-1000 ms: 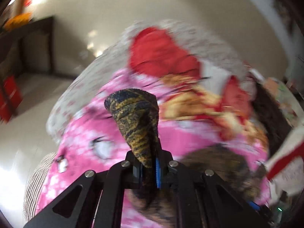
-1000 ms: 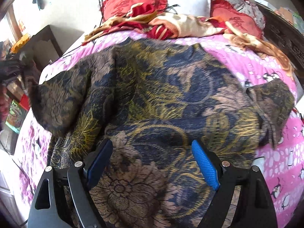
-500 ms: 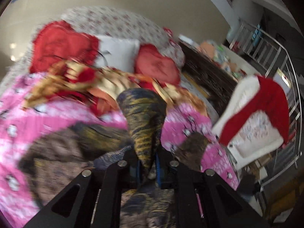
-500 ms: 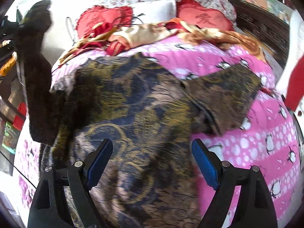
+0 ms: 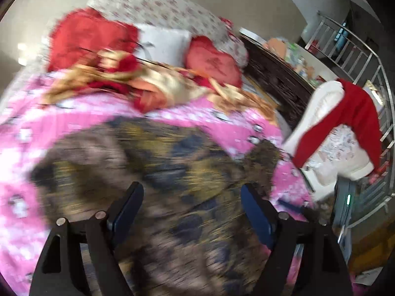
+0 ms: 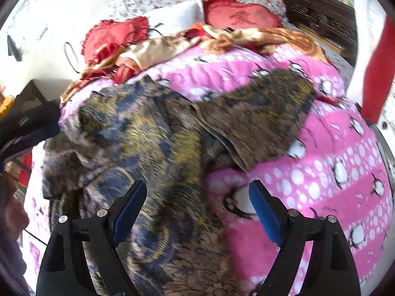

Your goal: Fold small clothes

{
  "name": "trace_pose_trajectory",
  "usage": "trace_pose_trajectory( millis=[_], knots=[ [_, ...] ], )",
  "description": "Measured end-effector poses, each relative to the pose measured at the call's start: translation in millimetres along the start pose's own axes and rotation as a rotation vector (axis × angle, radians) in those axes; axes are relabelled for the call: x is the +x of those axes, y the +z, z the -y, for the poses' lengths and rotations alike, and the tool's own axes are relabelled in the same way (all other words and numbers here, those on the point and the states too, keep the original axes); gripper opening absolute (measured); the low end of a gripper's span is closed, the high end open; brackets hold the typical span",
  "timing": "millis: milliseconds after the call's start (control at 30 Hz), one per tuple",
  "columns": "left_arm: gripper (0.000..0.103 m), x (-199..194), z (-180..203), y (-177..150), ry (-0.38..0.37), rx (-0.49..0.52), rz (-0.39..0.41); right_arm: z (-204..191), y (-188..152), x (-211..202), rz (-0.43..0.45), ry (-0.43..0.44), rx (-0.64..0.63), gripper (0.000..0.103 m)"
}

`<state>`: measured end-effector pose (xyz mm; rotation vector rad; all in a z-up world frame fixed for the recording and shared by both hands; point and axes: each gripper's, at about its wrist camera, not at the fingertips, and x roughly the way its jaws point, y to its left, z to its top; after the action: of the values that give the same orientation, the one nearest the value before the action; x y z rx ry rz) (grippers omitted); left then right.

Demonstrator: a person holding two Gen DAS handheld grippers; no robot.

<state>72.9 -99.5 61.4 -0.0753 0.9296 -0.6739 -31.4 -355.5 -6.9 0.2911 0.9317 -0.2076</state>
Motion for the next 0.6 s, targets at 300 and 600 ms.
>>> trace_pose_trajectory(
  millis=[300,600],
  knots=[
    [0.087,-66.4,-120.1,-72.0,0.321,-0.178,-0.002,-40.3,57.1,65.9,0.031,-0.055,-0.176,0.055],
    [0.087,-108.7,-163.9,-120.3,0.432,-0.208,-0.022,-39.3,62.8,48.3,0.052,0.015,-0.207,0.001]
  ],
)
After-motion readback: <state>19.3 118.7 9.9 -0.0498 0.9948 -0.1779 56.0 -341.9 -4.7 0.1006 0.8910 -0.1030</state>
